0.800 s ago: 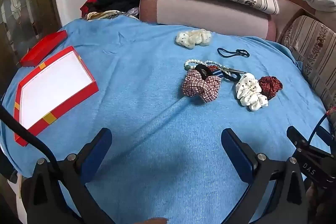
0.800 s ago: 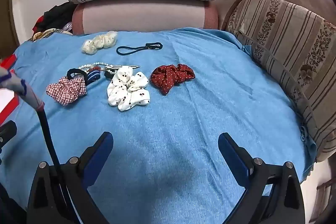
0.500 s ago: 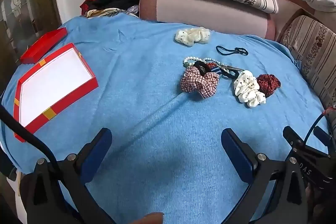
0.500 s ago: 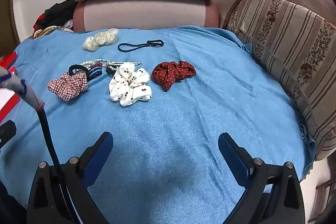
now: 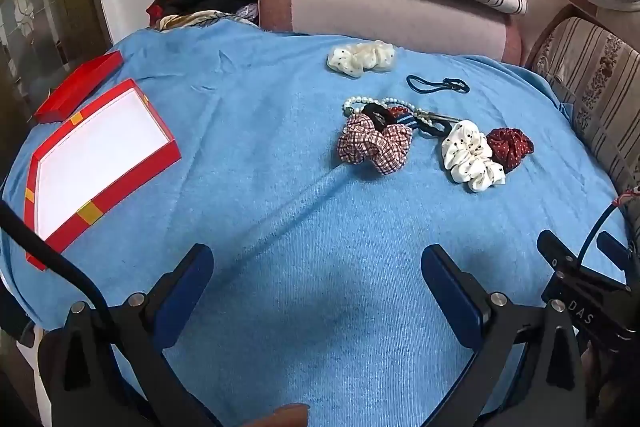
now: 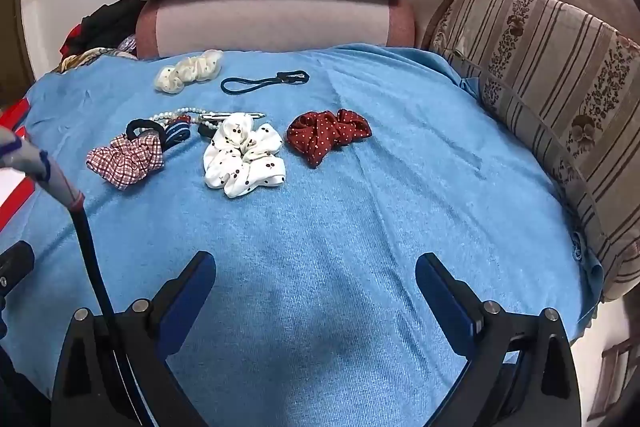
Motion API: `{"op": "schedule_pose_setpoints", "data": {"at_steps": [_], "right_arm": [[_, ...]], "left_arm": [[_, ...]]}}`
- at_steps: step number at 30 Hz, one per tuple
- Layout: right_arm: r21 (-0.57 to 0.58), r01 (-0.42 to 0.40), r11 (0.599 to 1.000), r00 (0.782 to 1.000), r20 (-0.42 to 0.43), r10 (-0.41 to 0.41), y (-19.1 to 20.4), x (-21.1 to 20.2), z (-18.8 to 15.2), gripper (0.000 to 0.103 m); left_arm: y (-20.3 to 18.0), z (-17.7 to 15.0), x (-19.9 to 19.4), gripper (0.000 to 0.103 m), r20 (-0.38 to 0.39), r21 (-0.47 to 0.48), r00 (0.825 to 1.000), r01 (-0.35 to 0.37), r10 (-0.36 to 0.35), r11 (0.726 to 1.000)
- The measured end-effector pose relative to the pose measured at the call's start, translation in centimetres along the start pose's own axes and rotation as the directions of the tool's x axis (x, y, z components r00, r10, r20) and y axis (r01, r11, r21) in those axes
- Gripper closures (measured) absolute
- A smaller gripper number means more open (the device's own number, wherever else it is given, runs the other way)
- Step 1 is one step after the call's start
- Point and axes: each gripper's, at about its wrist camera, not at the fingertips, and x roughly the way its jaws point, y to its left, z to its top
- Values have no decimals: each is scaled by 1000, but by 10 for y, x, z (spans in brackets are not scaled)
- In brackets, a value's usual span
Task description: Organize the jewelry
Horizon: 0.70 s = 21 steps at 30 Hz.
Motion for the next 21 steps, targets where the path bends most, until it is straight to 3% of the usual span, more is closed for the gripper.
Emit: {"op": "schedule_pose_setpoints", "data": {"at_steps": [21], "right_arm": [[24, 15, 1000, 1000, -22, -15, -14, -1, -1, 1]], "left_arm": [[-12, -27, -14, 0, -33, 33, 999, -2, 3, 999]]}}
